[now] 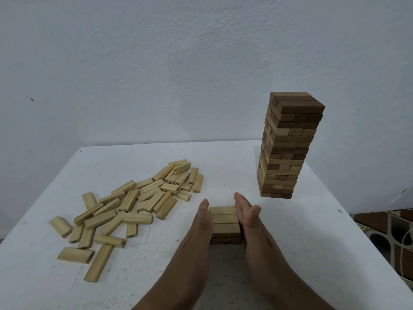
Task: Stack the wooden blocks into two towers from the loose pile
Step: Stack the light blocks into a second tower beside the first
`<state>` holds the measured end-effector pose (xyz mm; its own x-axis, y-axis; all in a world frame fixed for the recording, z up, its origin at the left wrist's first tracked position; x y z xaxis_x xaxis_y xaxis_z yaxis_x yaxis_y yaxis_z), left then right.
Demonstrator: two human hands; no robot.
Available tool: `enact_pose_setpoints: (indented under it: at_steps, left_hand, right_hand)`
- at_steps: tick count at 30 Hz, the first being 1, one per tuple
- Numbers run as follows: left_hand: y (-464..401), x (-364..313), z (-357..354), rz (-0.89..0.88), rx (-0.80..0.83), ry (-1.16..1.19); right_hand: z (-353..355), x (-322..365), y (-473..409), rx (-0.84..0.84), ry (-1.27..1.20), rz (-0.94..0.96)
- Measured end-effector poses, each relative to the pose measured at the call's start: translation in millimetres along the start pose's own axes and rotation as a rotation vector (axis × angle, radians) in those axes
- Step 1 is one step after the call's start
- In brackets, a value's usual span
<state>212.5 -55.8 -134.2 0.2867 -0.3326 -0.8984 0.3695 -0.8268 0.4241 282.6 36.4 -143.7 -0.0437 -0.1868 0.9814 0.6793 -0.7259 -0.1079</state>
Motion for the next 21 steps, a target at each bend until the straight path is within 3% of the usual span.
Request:
enact_pose_setpoints:
  at_steps: [12,16,21]
  left_hand:
    - [4,-3,2,0.016,-0.012,-0.016]
    - [12,-8,13,-0.017,-0.066,-0.019]
    - [5,-39,30,-0.109,-0.220,-0.051]
  right_hand:
    - [6,-3,18,0.118,0.031,0.077]
    - [6,17,25,-0.046,0.122,0.104]
    - [6,50,26,-0.024,0.412,0.244]
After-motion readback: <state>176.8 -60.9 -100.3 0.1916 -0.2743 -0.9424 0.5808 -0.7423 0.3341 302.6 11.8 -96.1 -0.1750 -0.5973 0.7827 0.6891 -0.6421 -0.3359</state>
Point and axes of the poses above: each hand's wrist, its own y-axis away from the middle knuckle, its own z-axis out of the back of the hand, x = y × z, the point moved 3 cm from there along -y, towards the middle knuckle, and after that the axes turned 13 degrees about z, right-handed, at the moved point
